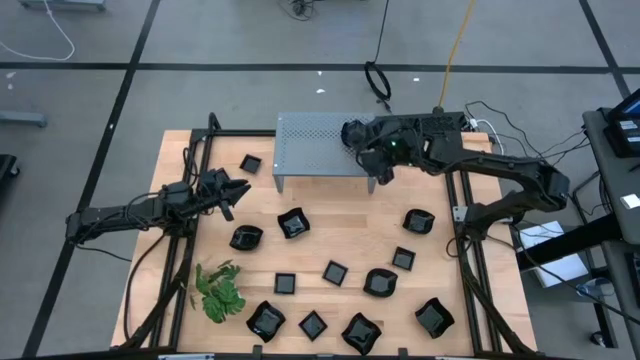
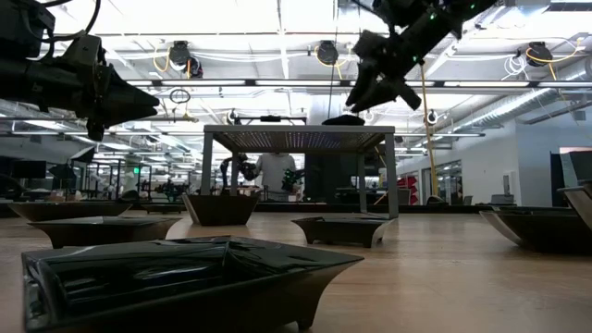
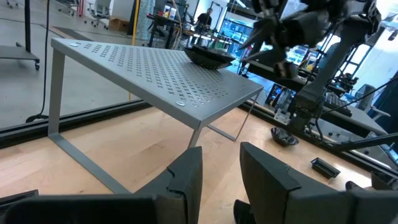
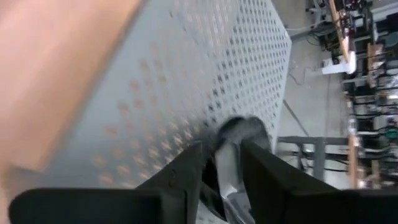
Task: Pick & Place Mini shaped plates
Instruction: Stack the black leaf shaped plate on top of the black leaf shaped plate on the shelf
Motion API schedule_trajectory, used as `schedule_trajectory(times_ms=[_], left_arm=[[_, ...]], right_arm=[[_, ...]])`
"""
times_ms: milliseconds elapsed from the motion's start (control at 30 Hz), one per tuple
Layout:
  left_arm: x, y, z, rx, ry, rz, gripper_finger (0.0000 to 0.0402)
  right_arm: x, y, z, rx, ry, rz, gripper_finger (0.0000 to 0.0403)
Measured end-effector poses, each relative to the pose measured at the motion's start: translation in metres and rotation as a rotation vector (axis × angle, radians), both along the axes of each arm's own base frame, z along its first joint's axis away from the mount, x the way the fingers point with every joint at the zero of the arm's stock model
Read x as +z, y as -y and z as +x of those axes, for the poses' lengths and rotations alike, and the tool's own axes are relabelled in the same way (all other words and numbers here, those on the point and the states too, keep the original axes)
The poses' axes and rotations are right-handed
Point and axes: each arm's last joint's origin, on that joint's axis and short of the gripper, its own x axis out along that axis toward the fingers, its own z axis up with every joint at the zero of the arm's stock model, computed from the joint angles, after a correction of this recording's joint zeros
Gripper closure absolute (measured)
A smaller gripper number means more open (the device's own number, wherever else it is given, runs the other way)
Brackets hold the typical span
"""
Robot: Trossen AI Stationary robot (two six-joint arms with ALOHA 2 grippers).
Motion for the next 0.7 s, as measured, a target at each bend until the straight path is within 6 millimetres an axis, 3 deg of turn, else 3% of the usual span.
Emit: schedule_trajectory(times_ms=[133, 300, 700], left_arm=[[0.0, 0.0, 0.0, 0.0, 0.0, 0.0, 0.0291], [0.0, 0.0, 0.0, 0.0, 0.0, 0.0, 0.0291], [0.0, 0.0, 0.0, 0.0, 0.0, 0.0, 0.0291]], right_arm=[[0.006, -0.015, 0.006, -0.06, 0.131, 0.139, 0.0296], [0.007, -0.02, 0.021, -0.322, 0.388, 0.374, 0.0295], [0.004, -0.013, 0.03, -0.465, 0.533, 0.461, 0.0217]])
